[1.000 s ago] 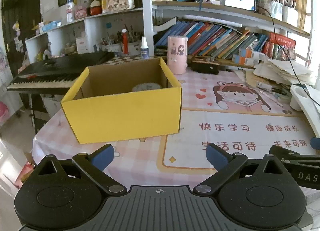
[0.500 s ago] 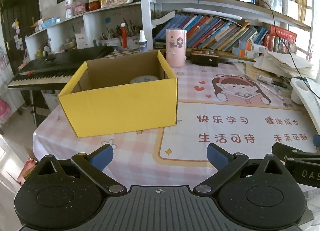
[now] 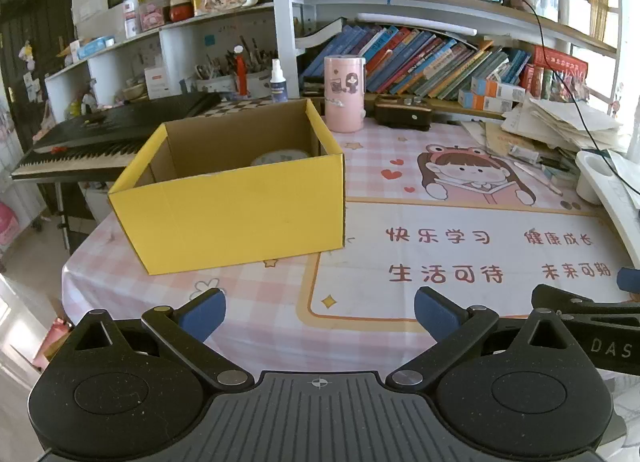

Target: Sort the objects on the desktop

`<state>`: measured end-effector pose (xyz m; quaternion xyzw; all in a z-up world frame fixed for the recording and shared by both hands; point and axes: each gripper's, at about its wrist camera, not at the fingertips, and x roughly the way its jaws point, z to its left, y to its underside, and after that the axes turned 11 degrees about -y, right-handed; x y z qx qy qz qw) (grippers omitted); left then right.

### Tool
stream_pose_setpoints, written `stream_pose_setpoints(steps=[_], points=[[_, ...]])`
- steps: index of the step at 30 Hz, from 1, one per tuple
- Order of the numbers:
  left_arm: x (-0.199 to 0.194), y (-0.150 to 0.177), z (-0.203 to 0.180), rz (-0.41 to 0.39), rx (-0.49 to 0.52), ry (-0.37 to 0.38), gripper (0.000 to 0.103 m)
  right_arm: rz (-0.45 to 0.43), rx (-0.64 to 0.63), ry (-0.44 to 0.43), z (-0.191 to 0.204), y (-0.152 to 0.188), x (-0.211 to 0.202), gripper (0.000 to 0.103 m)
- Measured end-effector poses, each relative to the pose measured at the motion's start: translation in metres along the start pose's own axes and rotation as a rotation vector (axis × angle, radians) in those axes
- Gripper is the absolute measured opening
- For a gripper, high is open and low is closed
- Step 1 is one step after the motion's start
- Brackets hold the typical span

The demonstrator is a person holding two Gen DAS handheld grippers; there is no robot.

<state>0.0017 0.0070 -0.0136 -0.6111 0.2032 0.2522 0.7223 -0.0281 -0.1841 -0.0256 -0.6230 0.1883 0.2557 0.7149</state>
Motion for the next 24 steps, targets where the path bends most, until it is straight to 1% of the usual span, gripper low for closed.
stream_pose_setpoints(steps=[8, 24], points=[[-0.0004, -0.0006, -0.0025, -0.010, 0.005, -0.008, 0.102, 0.008, -0.017, -0.006, 0.0020, -0.0003, 0.0016, 0.103], [-0.0020, 0.0001, -0.0031, -0.014, 0.004, 0.028, 0.102, 0.016, -0.024, -0.016, 0.0017, -0.0005, 0.0029, 0.103]])
